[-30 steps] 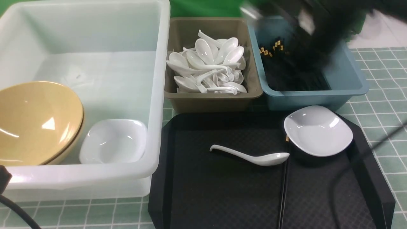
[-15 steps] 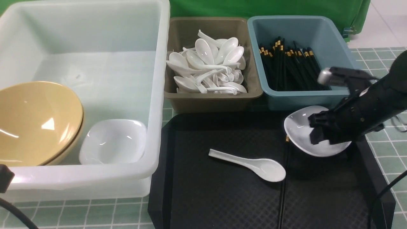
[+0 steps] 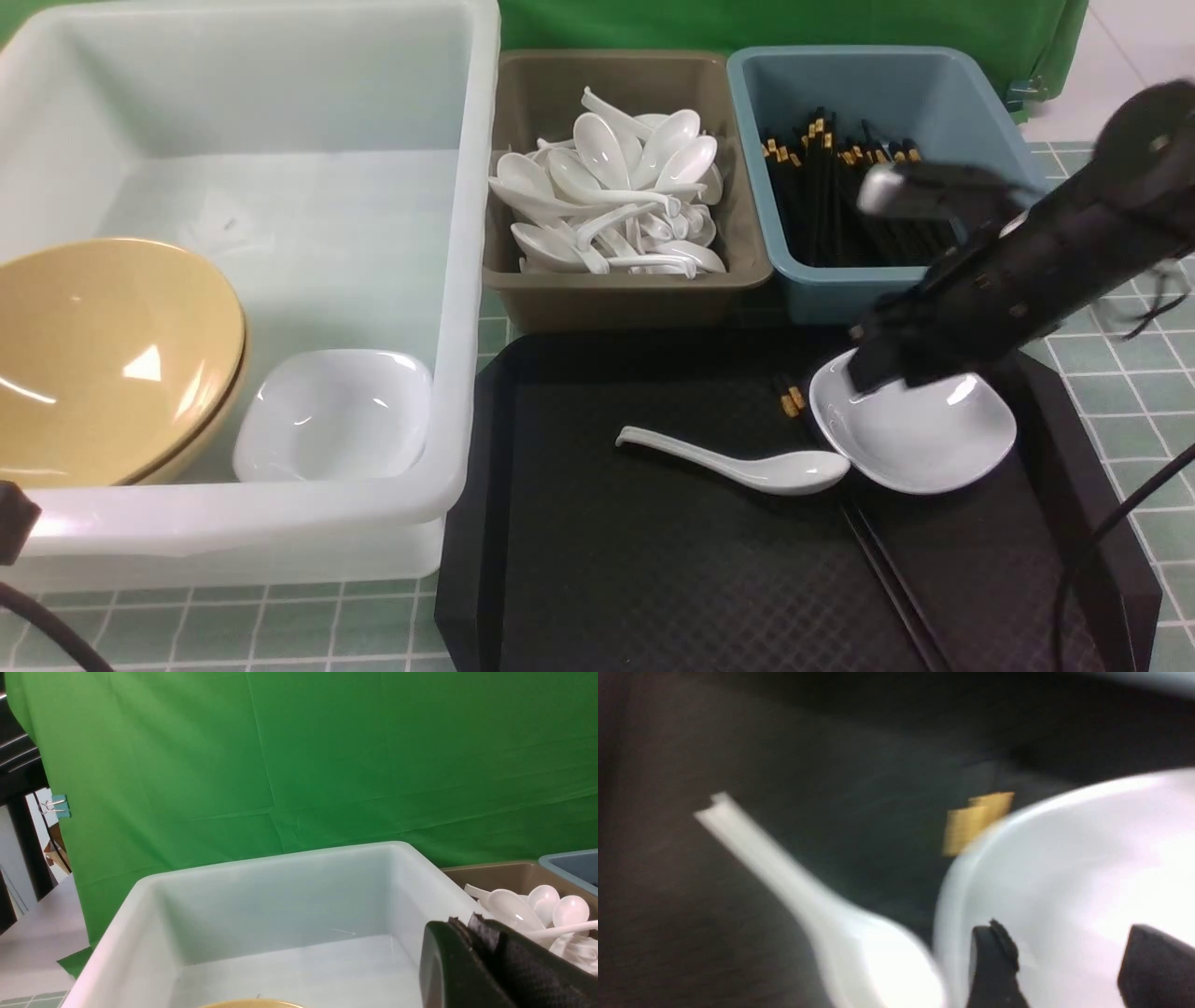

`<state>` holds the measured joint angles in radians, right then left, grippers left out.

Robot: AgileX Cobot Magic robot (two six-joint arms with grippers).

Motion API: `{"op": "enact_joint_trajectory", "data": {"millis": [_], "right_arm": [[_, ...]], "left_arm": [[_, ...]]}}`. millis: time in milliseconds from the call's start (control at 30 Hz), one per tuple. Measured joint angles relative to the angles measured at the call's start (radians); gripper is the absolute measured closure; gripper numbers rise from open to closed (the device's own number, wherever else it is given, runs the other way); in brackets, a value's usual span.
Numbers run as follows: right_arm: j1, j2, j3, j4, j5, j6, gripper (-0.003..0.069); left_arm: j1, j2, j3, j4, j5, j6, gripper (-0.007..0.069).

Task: On blue table put chopsticks spoon bowls plates into blue grey white boxes.
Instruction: 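Reach for and grasp the small white dish on the black tray, then place the white bowl into the white bin on top of the stacked bowls with the right gripper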

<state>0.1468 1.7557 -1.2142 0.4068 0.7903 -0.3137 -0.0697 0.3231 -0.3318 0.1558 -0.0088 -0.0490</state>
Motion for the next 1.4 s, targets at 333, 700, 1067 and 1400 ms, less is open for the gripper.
{"op": "enact_joint_trajectory", "data": {"millis": [333,700,1067,1400], "right_arm": [[-0.1,0.1,-0.008,-0.076,-0.015,-0.008,0.0256],[-0.095,0.126,-0.01,-0.048,0.057,-0.009,0.0497],[-0.043,-0.194,-0.037,0.118,0.14,-0.131,0.0582],[0.489,-0.133,-0.327,0.282,-0.179,-0.465,0.0582]], "left_arm": [[0.0,0.0,0.0,0.001,0.0,-0.003,0.0622],[0.0,0.0,0.001,0.001,0.009,-0.003,0.0622],[0.0,0.0,0.001,0.001,0.009,-0.004,0.0622],[0.0,0.0,0.001,-0.011,0.0,-0.023,0.0622]]}}
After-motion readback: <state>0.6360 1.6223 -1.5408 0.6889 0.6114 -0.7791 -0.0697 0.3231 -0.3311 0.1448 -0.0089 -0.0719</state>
